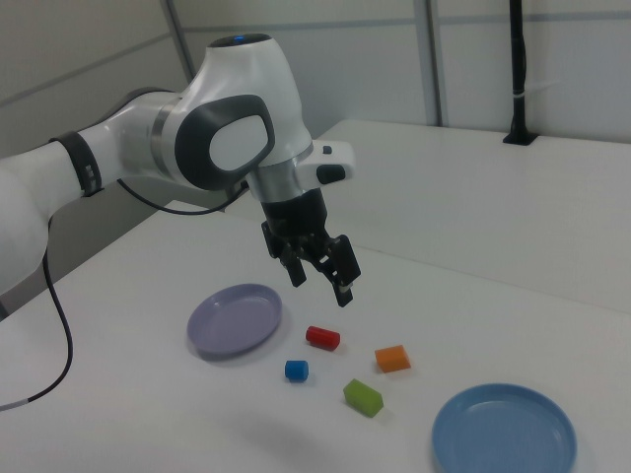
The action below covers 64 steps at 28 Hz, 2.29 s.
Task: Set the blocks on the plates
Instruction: 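Lower the open gripper toward the green block, then close the gripper on the green block, then carry the green block onto the light blue plate and release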
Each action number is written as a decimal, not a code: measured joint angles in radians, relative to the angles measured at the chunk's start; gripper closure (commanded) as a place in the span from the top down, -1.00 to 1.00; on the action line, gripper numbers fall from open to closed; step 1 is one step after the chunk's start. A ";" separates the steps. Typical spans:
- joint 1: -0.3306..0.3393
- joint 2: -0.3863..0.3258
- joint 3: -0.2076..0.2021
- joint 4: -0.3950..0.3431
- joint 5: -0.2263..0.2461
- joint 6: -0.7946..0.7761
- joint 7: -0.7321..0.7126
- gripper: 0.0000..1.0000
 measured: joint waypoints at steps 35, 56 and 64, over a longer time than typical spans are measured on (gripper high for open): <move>0.008 0.321 0.010 -0.155 -0.007 0.367 -0.124 1.00; 0.010 0.358 0.010 -0.166 0.000 0.473 -0.049 -0.76; -0.002 0.331 0.007 -0.153 0.004 0.452 -0.046 -0.76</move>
